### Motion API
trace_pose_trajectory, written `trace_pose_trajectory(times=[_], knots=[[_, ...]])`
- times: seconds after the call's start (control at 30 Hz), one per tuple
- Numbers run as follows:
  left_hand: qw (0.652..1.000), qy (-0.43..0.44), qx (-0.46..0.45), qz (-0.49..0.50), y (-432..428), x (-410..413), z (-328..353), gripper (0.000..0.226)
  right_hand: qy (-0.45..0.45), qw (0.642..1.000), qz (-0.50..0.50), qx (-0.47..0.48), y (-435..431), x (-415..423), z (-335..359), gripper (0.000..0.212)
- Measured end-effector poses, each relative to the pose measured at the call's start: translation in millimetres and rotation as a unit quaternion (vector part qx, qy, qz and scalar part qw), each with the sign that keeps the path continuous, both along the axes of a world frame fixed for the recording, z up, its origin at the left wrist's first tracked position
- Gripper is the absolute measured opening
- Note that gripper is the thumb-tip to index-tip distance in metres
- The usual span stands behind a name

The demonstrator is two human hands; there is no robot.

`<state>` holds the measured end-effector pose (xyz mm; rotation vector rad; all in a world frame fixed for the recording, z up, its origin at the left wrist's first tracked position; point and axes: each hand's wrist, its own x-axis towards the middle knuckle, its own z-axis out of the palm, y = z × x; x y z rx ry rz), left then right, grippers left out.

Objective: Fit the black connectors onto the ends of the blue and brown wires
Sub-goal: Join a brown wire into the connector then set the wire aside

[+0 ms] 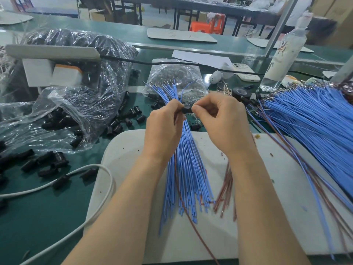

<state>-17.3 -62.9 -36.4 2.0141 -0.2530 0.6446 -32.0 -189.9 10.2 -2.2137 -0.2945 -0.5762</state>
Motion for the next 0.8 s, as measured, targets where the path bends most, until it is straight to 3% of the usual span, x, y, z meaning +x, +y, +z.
trace_pose_trajectory(times=[0.23, 0.5, 0.8], knots=[[0.997, 0.019, 0.073, -0.035, -2.2, -4.8, 4.3, 0.023, 0.049, 0.998, -0.023, 0.027, -15.0, 9.9, -5.6, 0.007], [0.991, 0.018, 0.124, -0.055, -1.7, -5.6, 5.9, 0.012, 0.132, 0.990, 0.011, 0.040, -26.8, 14.3, -11.2, 0.020], [0.993, 0.043, 0.096, -0.059, -1.4, -5.5, 5.7, 0.011, 0.121, 0.989, 0.011, 0.085, -20.2, 17.4, -17.4, 0.014]])
